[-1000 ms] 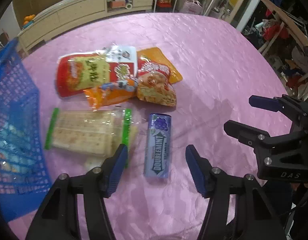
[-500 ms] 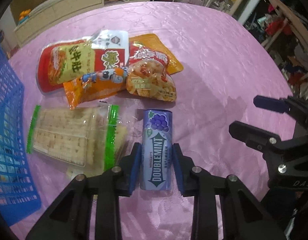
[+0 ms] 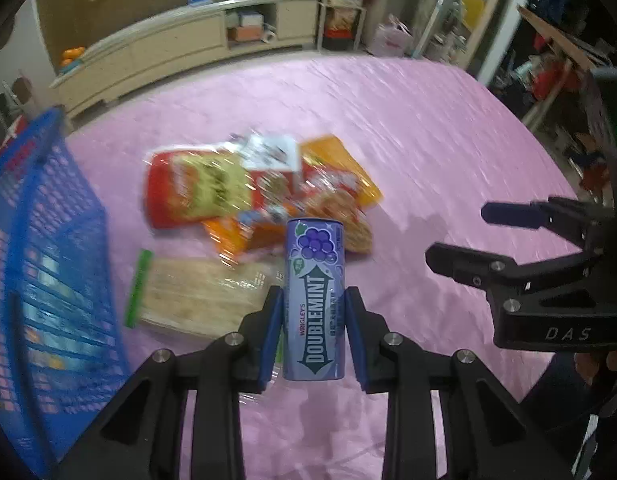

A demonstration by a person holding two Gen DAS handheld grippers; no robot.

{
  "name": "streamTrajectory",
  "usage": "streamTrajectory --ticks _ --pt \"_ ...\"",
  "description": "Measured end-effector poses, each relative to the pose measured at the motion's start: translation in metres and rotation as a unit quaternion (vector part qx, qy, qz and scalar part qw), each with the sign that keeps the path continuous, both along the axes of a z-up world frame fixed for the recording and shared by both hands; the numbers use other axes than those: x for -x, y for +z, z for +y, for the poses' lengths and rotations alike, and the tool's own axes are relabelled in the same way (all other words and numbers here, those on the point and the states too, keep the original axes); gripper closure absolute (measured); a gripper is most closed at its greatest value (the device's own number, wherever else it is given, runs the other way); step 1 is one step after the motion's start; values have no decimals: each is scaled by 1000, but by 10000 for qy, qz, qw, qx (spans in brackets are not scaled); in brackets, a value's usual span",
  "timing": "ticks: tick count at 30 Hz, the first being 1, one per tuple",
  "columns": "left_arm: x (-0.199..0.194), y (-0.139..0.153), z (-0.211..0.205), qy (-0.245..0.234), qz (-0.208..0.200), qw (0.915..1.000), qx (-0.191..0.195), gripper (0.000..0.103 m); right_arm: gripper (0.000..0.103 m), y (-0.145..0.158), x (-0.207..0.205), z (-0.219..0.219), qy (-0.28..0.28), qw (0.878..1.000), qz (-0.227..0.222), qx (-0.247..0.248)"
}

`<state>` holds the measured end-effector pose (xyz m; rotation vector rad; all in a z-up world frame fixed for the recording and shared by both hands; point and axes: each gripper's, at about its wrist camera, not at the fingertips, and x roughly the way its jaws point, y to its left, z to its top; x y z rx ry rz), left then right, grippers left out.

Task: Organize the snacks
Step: 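Lift the gum tube with the left tool while the right tool grasps the red snack bag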

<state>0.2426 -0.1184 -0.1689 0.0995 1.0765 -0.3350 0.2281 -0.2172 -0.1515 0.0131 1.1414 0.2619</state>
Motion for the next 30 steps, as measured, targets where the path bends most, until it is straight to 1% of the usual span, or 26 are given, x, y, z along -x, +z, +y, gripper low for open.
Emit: streamTrajectory --ticks 2,4,7,9,11,12,15,19,20,22,23,24,25,27,28,30 --pt "-6 5 9 157 -77 9998 -29 74 19 -1 -9 6 -23 10000 68 -35" --pt "-13 6 16 325 -119 9994 -49 74 19 -2 -20 12 -44 9996 158 -221" --pt "-22 8 18 403 -153 9989 -177 74 19 -5 -37 19 -114 9982 333 -492" --pt "-28 8 24 528 -153 9982 -249 74 19 -12 -49 24 -133 9979 430 -466" --pt "-38 7 34 659 -113 9975 -208 74 19 -20 -62 27 -245 9969 583 -470" --pt "-41 6 38 693 -101 9974 -194 74 19 -24 -68 27 -300 9956 663 -590" --pt "-48 0 38 733 -66 9971 -190 74 19 -37 -83 28 -494 9925 884 -681" --pt "-49 -4 36 711 -13 9972 -225 74 19 -54 -97 31 -585 9892 1173 -657" --pt "-49 -4 37 712 4 9972 -232 74 19 -56 -98 32 -578 9894 1160 -651" --pt "-48 -5 37 708 37 9973 -203 74 28 -53 -98 37 -485 9909 1099 -611" --pt "-47 -5 38 697 52 9974 -176 74 39 -52 -97 38 -468 9916 1065 -561" --pt "-47 -5 39 679 55 9976 -153 74 45 -49 -96 39 -467 9921 1009 -583" --pt "-47 -6 39 650 60 9978 -150 74 48 -47 -95 40 -433 9921 1009 -612" --pt "-46 -5 39 631 61 9979 -146 74 62 -45 -92 41 -317 9915 1022 -734" --pt "-44 -5 39 612 58 9981 -105 74 63 -42 -89 40 -319 9917 980 -771" --pt "-38 -2 39 577 37 9983 -13 74 66 -35 -81 39 -328 9941 822 -634"
